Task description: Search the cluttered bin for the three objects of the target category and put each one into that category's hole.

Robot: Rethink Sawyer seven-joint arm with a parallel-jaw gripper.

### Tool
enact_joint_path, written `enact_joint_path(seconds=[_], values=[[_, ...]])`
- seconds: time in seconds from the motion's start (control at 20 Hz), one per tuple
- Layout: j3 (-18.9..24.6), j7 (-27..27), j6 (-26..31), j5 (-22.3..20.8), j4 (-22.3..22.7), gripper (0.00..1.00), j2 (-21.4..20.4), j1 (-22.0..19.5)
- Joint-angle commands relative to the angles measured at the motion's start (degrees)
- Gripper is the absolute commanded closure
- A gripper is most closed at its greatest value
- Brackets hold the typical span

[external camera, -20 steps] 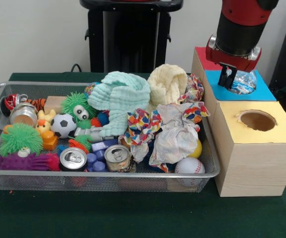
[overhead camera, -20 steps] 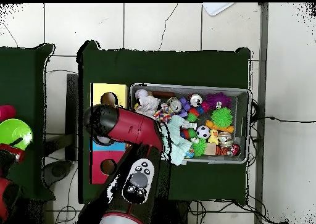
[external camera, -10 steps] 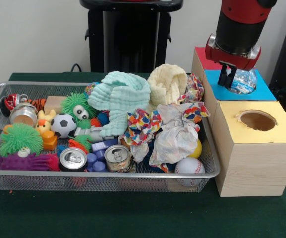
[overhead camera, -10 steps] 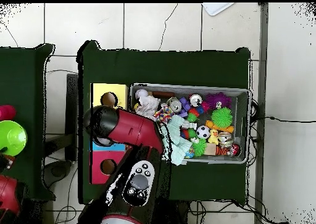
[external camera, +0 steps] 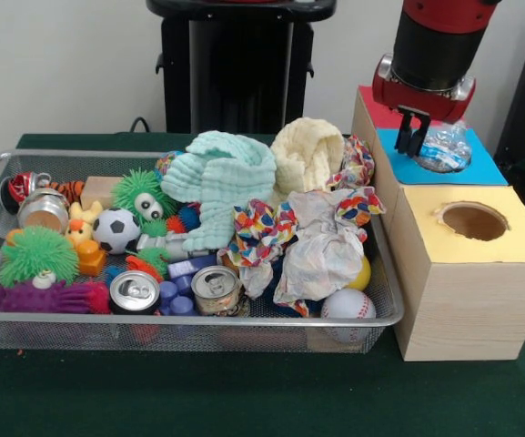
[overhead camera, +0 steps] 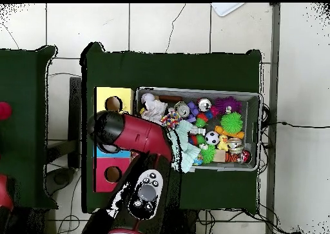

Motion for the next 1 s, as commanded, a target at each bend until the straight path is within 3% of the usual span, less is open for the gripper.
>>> enact_joint_path(seconds=[0.05,0.65,1.0], values=[[-0.7,8.7,4.4,-3.9,-2.1,1.0,-0.6,-3.3],[-0.9,10.7,10.8,-5.1,-7.2,1.0,-1.1,-3.6],[-0.7,14.6,14.9,-3.8,-8.9,1.0,-1.9,-1.6]])
